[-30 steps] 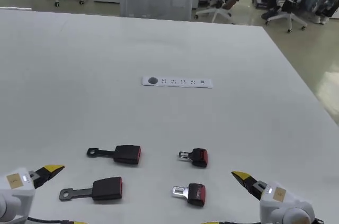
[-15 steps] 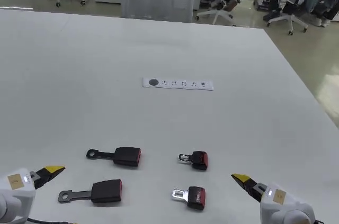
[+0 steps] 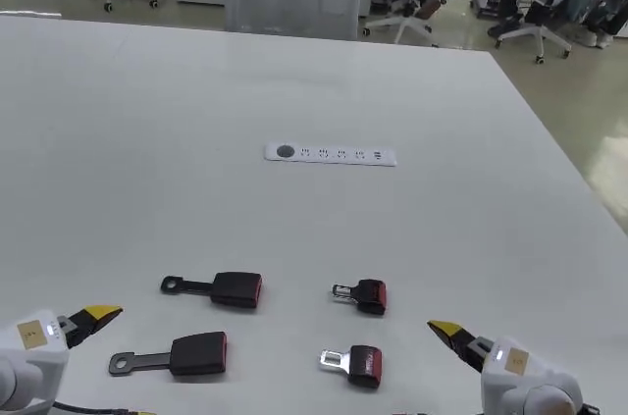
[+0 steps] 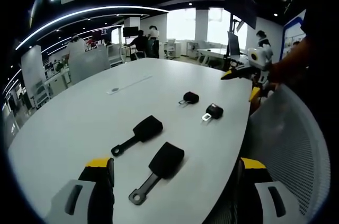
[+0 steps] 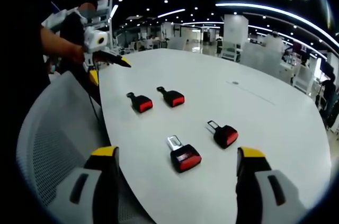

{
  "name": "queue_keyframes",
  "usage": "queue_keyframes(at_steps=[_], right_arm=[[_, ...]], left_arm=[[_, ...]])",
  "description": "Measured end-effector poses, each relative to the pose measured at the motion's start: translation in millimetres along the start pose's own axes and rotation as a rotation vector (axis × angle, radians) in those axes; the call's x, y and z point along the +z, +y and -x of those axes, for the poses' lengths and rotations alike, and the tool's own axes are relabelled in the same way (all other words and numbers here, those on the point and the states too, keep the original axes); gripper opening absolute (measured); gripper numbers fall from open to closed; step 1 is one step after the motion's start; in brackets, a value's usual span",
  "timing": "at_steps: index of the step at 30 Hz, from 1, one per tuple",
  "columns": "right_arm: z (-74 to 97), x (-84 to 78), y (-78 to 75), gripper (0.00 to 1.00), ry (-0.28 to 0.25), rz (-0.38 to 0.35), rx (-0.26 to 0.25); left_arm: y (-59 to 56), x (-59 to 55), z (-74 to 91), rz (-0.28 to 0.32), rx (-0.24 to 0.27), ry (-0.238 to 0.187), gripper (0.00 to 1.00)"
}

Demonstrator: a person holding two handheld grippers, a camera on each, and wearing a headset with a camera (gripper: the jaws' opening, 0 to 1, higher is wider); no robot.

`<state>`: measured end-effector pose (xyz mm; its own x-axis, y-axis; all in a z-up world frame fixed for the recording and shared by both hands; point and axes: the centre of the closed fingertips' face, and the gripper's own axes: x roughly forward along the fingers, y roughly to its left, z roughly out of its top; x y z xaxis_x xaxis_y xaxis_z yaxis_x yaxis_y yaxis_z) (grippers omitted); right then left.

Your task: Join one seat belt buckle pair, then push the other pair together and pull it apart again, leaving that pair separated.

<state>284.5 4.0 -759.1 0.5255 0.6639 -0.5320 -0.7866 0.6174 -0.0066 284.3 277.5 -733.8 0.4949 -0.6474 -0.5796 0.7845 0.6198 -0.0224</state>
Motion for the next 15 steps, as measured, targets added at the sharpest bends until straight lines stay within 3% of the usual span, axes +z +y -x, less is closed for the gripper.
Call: queue_keyframes(at_steps=[15], right_arm=[[-0.7,-1.7,-0.9,0.93,0.010,0.003,0.010]], left_arm=[[-2.3,-0.1,-1.8,-0.003,-0.011,0.006,0.98]])
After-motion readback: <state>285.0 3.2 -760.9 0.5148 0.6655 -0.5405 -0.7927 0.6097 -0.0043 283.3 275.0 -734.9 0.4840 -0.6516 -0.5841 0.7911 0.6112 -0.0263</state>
